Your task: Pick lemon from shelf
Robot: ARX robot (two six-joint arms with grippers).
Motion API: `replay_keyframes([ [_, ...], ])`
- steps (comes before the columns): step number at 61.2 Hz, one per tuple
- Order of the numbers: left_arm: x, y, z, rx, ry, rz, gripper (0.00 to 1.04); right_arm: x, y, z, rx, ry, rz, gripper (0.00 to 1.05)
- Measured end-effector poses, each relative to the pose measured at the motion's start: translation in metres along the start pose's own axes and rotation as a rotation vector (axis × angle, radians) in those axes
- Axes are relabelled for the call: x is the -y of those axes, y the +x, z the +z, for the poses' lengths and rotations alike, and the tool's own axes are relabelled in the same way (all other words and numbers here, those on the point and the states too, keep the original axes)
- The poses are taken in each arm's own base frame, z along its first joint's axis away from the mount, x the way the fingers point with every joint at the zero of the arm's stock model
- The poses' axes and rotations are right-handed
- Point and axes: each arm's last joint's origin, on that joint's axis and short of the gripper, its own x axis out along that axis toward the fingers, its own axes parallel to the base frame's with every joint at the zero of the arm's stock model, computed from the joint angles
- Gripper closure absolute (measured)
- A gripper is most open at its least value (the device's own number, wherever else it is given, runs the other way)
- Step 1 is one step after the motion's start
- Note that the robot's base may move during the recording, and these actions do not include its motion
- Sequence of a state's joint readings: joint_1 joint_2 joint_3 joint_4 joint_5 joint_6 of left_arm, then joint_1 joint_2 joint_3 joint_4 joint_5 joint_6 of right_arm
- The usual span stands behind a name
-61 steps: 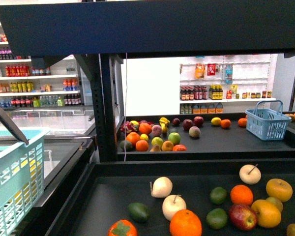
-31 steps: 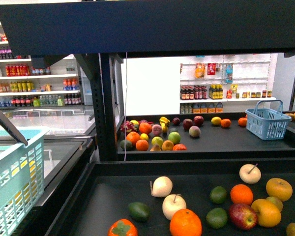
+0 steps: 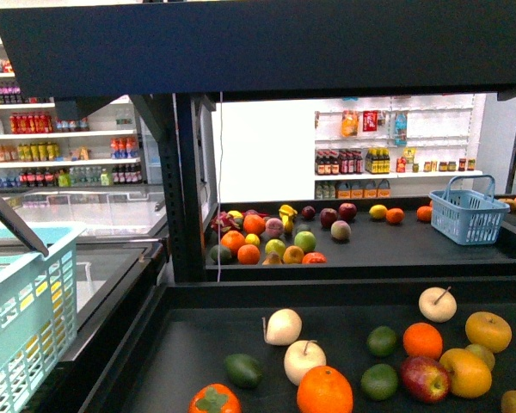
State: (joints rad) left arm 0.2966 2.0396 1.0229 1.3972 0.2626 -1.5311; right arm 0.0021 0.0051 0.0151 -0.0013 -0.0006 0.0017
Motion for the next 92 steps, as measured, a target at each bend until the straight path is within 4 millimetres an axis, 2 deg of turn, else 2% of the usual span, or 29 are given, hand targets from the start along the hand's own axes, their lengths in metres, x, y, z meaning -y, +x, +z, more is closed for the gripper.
replay_keyframes([
  [7, 0.001, -0.003, 0.000, -0.002, 0.001, 0.003, 0.99, 0.000, 0.000, 0.000, 0.000, 0.000, 0.000, 0.07],
  [12, 0.016, -0.036, 0.008, -0.039, 0.012, 0.049, 0.97, 0.000, 0.000, 0.000, 0.001, 0.000, 0.000, 0.07],
  [15, 0.022, -0.055, 0.009, -0.040, 0.026, 0.081, 0.86, 0.000, 0.000, 0.000, 0.000, 0.000, -0.003, 0.07],
  [17, 0.023, -0.060, 0.010, -0.033, 0.034, 0.087, 0.81, 0.000, 0.000, 0.000, 0.000, 0.000, -0.004, 0.07],
  [30, 0.029, -0.061, 0.012, -0.018, 0.075, 0.097, 0.44, 0.000, 0.000, 0.000, 0.001, 0.000, 0.000, 0.07],
  [39, 0.030, -0.061, 0.009, -0.023, 0.090, 0.110, 0.07, 0.000, 0.000, 0.000, 0.001, 0.000, 0.000, 0.07],
  [51, 0.033, -0.058, 0.008, -0.027, 0.099, 0.150, 0.08, 0.000, 0.000, 0.000, 0.001, 0.000, 0.000, 0.07],
  [73, 0.054, -0.049, 0.006, -0.024, 0.108, 0.192, 0.08, 0.000, 0.000, 0.000, 0.001, 0.000, 0.000, 0.07],
  [92, 0.059, -0.045, 0.007, -0.016, 0.106, 0.271, 0.08, 0.000, 0.000, 0.000, 0.001, 0.000, 0.000, 0.07],
])
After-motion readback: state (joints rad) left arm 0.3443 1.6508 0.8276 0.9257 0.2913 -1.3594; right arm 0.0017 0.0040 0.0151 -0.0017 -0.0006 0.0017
